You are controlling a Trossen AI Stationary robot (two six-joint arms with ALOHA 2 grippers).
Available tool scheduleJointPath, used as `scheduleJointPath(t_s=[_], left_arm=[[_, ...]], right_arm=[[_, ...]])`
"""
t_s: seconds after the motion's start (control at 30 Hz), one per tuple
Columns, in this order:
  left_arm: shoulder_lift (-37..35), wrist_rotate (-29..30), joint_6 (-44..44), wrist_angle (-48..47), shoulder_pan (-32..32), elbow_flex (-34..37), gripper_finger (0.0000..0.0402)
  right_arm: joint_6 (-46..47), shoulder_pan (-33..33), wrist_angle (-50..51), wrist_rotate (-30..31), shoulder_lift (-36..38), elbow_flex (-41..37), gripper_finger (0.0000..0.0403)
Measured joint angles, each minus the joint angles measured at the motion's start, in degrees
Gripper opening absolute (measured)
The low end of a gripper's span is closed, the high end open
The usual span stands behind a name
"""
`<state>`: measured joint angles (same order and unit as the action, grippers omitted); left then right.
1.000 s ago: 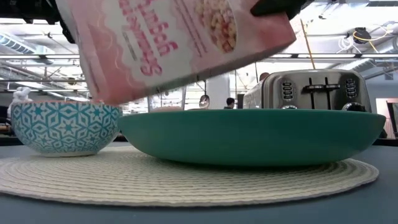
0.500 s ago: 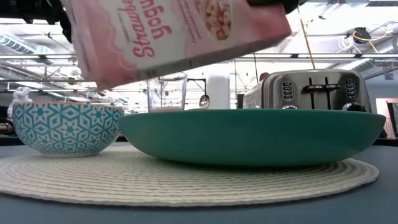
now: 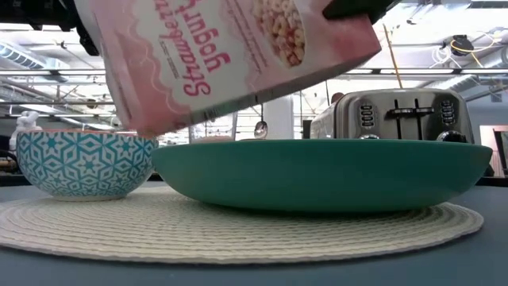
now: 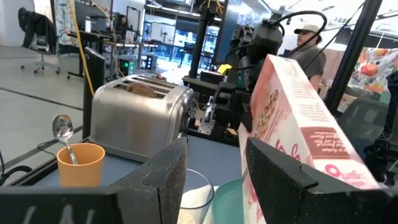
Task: Arrange a breakfast setting
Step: Pour the cereal from the cereal box into the orange bowl
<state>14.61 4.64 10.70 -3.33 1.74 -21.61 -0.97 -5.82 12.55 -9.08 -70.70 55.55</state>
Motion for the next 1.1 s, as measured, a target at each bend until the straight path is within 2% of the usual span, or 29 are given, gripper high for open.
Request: scheduleJointPath(t_s=[1.1], left_arm=[[0.00, 0.00, -0.04, -0.17, 0.00, 0.00, 0.0173]], right_arm=[[-0.24, -0.02, -0.84, -0.14, 0.27, 0.04, 0.0224]])
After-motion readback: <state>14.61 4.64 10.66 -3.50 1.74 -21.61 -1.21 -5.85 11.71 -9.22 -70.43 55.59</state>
